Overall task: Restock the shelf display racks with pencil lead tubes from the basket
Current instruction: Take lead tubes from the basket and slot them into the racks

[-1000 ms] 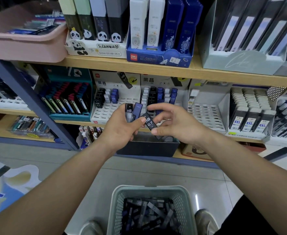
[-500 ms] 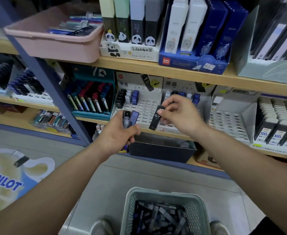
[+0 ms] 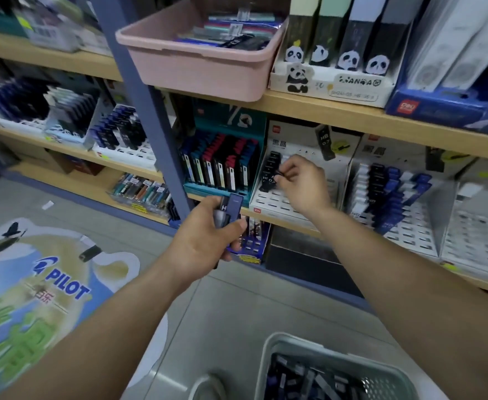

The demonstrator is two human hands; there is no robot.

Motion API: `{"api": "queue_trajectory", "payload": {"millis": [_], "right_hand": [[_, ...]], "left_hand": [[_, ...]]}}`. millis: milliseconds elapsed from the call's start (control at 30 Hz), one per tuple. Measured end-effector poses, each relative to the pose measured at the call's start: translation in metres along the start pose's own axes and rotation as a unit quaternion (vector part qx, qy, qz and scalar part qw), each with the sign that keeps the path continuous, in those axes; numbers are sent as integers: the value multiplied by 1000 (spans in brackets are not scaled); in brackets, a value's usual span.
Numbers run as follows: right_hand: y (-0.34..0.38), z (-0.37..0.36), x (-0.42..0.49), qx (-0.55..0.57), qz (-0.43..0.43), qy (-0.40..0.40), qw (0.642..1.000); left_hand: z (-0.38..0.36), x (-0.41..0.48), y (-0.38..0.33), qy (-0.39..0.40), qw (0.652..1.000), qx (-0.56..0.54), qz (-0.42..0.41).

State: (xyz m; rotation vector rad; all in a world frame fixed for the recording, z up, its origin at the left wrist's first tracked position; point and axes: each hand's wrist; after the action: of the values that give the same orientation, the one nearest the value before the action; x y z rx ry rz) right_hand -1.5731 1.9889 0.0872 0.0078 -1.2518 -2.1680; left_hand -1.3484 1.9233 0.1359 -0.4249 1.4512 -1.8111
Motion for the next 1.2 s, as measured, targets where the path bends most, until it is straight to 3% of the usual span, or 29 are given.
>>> {"api": "queue_trajectory", "payload": {"millis": [333, 533, 600, 667, 733, 867, 1000, 1200], "right_hand": [[3, -9, -2, -112, 141, 29, 983], [9, -5, -8, -128, 123, 41, 983], [26, 11, -16, -63, 96, 37, 993], [49, 31, -31, 81, 26, 103, 991], [68, 50, -49, 180, -29, 184, 966], [74, 75, -66, 176, -28, 181, 967], [65, 100, -70, 226, -81, 175, 955], [64, 116, -75, 182, -24, 201, 962]], "left_hand": [[5, -8, -10, -7, 1000, -26, 10], [4, -11, -17, 0, 1000, -23, -5], [1, -11, -20, 2, 1000, -22, -5], [-5, -12, -23, 10, 1000, -23, -3], [-12, -14, -28, 28, 999, -17, -12], [-24, -19, -34, 54, 998, 1, -24], [-29, -22, -37, 67, 997, 9, -38], [-36, -25, -44, 81, 996, 14, -41]]}}
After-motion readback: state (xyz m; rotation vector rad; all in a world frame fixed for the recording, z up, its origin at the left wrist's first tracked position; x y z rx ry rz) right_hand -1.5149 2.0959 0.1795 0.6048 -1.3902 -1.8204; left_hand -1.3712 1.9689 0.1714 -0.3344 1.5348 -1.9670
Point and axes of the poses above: each hand's wrist, its own x-axis towards the middle knuckle, its own z-axis out of the back of the hand, y = z × x, and after that the axes turned 8 degrees about -y, right-handed
